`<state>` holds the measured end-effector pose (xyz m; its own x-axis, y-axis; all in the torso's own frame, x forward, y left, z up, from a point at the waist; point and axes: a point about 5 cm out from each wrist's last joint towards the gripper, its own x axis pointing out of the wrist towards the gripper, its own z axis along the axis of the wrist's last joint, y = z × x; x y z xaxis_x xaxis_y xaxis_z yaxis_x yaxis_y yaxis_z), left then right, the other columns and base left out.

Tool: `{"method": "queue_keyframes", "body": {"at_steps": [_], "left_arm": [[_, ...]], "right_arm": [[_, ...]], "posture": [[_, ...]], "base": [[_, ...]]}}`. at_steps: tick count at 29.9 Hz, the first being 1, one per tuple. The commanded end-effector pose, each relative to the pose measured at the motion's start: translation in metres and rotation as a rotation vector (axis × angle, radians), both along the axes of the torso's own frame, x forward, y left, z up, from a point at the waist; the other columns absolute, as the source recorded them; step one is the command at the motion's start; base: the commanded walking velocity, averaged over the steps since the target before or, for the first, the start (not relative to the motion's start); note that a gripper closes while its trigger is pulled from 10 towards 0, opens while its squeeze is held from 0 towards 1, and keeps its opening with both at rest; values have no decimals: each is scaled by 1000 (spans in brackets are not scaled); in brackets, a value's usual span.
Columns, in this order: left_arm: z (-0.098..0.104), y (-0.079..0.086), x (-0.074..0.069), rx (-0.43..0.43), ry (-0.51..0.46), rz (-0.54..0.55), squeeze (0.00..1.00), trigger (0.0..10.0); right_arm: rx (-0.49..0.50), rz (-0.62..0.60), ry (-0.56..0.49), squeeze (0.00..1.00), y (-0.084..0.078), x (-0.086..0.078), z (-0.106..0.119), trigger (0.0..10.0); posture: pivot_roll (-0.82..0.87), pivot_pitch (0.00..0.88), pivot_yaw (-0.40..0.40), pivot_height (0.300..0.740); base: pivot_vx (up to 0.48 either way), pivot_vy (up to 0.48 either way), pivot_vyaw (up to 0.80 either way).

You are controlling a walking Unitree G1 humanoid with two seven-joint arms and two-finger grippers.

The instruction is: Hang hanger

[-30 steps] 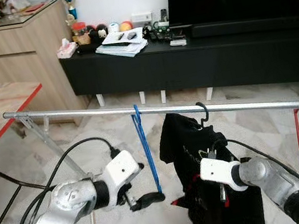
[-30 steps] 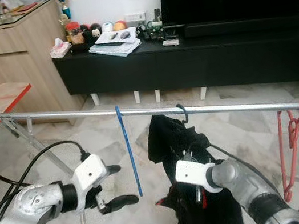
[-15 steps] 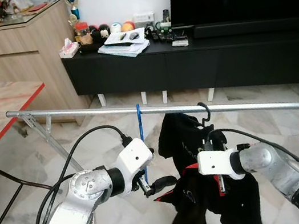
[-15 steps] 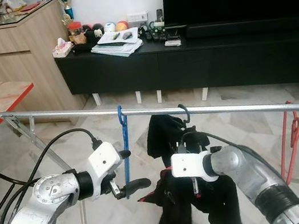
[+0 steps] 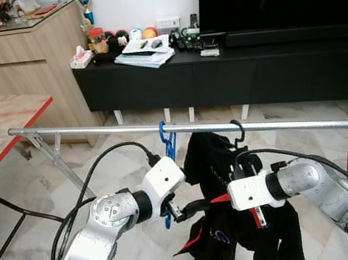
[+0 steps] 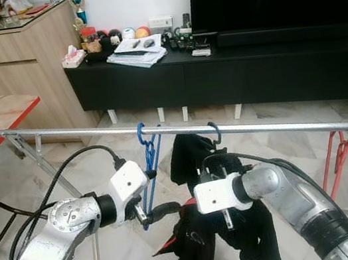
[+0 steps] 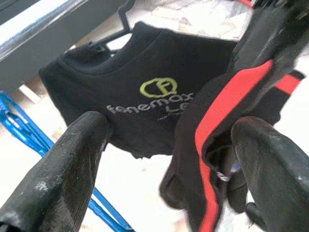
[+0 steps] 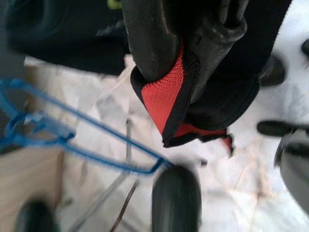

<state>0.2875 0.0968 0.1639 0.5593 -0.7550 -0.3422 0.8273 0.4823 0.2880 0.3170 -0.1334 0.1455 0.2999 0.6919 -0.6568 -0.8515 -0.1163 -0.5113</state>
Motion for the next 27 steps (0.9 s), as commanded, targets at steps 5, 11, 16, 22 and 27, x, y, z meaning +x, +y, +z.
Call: {"method": "queue_keyframes", "body": {"at_steps": [5, 11, 16, 22, 27], "left_arm": [[-1, 9, 5, 28, -3, 73, 0, 10000], [-4, 10, 0, 14, 14, 58, 0, 10000], [-8, 17, -2, 44, 32, 75, 0, 10000], [-12, 19, -4, 70, 61, 66, 0, 10000], [-12, 18, -3, 72, 58, 72, 0, 10000]], "right_arm": [[120, 26, -80, 0, 17, 6, 30, 10000], [122, 32, -73, 0, 21, 5, 28, 10000], [143, 27, -84, 0, 23, 5, 31, 10000], [187, 30, -133, 0, 28, 9, 48, 10000], [243, 51, -160, 0, 36, 9, 64, 10000]], "posture": [[49, 6, -6, 740], [54, 9, -9, 740], [54, 12, -9, 740], [54, 9, -12, 740], [52, 7, -12, 740]], "base": [[0, 0, 0], [0, 0, 0], [0, 0, 0], [0, 0, 0], [0, 0, 0]]}}
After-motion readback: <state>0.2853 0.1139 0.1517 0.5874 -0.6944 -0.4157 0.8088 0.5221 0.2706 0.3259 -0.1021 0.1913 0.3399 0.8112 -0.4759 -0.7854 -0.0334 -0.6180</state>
